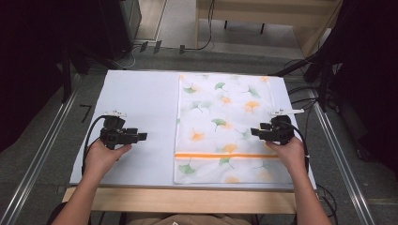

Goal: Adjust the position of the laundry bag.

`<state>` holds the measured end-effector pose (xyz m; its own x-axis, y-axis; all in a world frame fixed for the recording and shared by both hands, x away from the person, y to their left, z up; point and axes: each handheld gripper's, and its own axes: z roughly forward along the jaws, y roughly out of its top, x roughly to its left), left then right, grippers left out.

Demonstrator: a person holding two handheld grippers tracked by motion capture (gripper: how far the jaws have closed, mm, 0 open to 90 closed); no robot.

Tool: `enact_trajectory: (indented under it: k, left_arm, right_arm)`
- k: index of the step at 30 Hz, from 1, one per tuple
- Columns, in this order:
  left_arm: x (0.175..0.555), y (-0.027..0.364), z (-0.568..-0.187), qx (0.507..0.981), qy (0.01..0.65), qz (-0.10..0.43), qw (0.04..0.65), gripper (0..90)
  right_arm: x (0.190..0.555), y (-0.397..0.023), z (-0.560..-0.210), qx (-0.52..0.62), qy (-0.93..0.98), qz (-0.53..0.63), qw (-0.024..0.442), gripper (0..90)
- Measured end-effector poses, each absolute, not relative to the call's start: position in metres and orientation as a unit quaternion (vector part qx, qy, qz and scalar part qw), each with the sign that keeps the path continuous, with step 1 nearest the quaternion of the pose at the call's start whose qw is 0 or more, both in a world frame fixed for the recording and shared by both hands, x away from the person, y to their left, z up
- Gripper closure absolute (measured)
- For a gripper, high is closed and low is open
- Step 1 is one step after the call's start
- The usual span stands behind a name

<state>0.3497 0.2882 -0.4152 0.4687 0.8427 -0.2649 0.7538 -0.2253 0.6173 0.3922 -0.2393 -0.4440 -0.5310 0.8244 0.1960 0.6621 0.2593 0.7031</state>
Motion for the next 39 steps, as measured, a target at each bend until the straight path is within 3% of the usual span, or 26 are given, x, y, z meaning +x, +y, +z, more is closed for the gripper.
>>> enact_trajectory:
  k: [8,19,27,39]
  left_arm:
    - [0.348,0.286,-0.409,0.781,0.505,0.083,0.358,41.7]
    - [0.349,0.281,-0.408,0.788,0.499,0.067,0.355,38.9]
    - [0.346,0.27,-0.404,0.797,0.479,0.065,0.362,52.4]
    - [0.352,0.245,-0.41,0.812,0.464,0.051,0.349,46.4]
  right_arm:
    - [0.392,-0.24,-0.443,0.478,0.783,0.385,0.103,45.5]
    - [0.391,-0.239,-0.443,0.473,0.788,0.38,0.102,47.9]
    - [0.39,-0.245,-0.442,0.477,0.788,0.373,0.11,46.6]
    - [0.385,-0.258,-0.444,0.489,0.785,0.362,0.118,46.7]
